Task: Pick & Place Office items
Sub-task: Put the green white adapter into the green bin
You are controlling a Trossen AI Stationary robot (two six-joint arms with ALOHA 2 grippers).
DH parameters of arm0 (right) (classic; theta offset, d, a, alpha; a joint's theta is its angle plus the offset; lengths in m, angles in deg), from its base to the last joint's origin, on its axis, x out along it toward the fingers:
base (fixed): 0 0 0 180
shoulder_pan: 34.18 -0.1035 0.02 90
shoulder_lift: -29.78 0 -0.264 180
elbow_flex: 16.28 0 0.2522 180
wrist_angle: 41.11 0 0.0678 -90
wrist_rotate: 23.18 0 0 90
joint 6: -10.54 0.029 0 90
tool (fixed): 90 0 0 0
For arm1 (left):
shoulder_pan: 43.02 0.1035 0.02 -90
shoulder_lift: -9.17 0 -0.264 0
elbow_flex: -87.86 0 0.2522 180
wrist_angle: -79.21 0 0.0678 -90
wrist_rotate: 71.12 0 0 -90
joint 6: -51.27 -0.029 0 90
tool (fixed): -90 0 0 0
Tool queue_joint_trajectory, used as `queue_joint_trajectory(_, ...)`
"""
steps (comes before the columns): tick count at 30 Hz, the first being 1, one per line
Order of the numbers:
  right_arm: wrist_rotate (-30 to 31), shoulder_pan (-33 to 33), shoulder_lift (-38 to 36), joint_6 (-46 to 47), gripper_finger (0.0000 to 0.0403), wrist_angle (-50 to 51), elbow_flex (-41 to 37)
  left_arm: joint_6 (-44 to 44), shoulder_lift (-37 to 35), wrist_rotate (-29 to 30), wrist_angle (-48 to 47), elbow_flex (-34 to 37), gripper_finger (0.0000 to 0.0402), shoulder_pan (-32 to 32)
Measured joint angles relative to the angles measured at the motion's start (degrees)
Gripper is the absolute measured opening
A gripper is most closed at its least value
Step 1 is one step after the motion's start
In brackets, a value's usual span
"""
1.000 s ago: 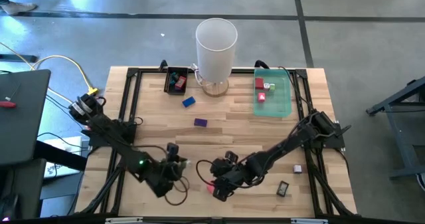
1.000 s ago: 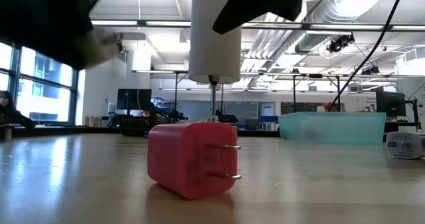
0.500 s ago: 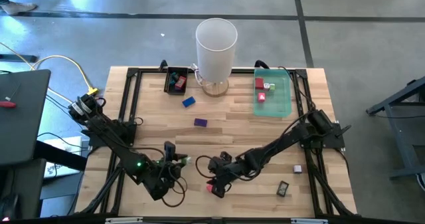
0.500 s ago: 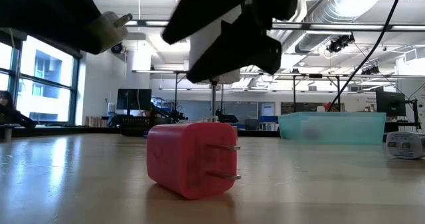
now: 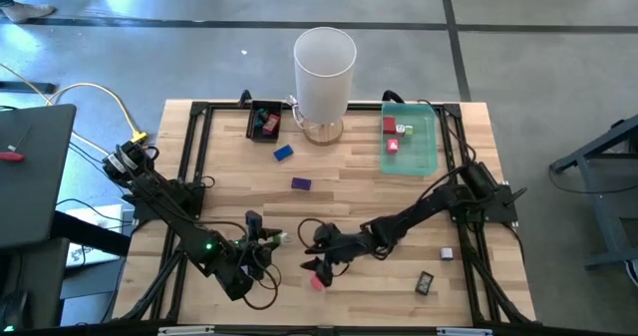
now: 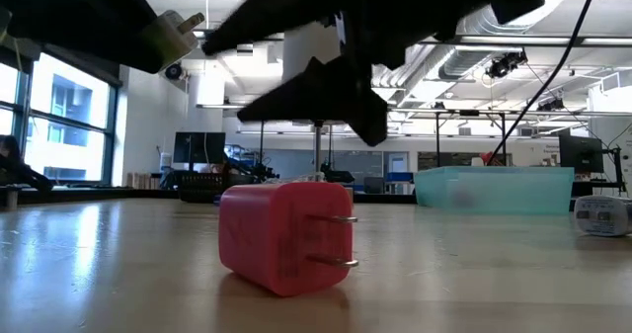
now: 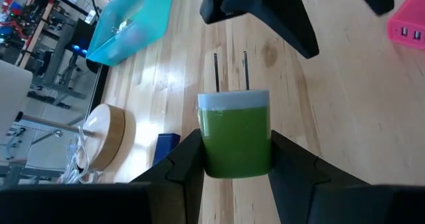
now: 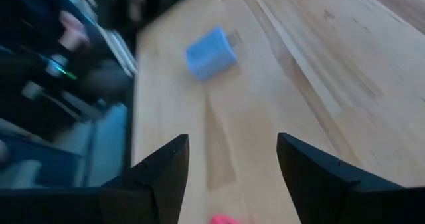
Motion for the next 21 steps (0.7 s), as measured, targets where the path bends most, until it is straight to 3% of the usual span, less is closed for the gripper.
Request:
queue_joint_trajectory(7,3.35,1.51,0.00,3.52,0.0215,-21.10,-7.01,1.96,0.00,0.00,-0.02,-0.02,0.0122,0.00)
queue_joint_trajectory(12,7.49,2.49,-0.02,7.04,0.0215,-21.30,-7.60,5.91,0.00,-2.54,-0.08,-0.04,0.0122,1.84)
queue_joint_trajectory(21,7.88,2.57,-0.11,7.19,0.0215,-22.63,-7.56,8.74,0.00,-11.40,-0.55,-0.04,0.0122,7.00)
